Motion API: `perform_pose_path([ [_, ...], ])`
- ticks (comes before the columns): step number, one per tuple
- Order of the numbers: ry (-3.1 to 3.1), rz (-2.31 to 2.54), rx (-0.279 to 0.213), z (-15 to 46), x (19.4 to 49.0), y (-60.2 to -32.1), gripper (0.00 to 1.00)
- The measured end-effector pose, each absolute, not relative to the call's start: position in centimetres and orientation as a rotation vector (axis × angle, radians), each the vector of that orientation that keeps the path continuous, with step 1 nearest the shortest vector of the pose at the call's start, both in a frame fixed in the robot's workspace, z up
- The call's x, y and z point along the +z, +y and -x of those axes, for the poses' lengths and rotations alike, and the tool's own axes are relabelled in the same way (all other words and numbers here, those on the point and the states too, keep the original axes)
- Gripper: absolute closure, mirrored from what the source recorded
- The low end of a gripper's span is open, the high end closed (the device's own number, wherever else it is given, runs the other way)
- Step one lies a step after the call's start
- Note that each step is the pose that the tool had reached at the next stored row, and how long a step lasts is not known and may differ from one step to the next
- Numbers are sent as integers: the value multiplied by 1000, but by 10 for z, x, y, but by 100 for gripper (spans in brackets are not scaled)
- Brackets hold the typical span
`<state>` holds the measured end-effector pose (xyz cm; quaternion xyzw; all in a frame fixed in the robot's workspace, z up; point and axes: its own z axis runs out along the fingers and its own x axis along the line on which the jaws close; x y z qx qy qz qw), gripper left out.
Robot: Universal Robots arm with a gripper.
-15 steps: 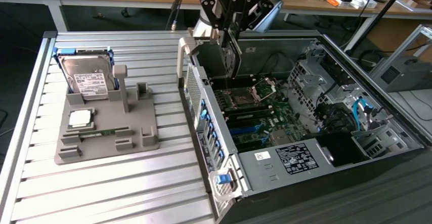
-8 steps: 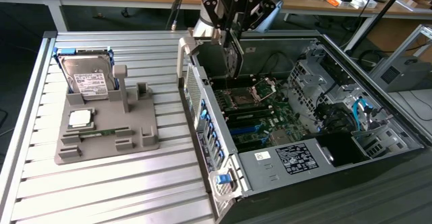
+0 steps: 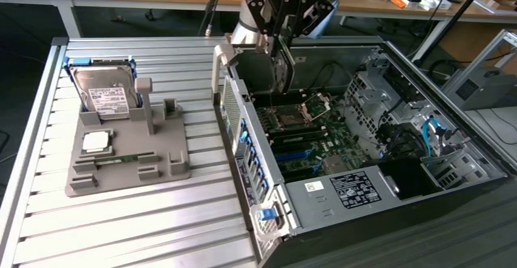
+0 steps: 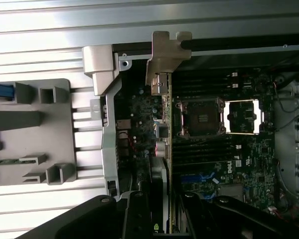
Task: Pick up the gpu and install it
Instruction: 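Pick up the gpu and move the gpu toward the slot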
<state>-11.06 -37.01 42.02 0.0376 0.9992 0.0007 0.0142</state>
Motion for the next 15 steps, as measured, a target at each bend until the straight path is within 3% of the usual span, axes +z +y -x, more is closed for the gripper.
perform_pose_path([
  [15,3111,-117,2,101,420,-370,73],
])
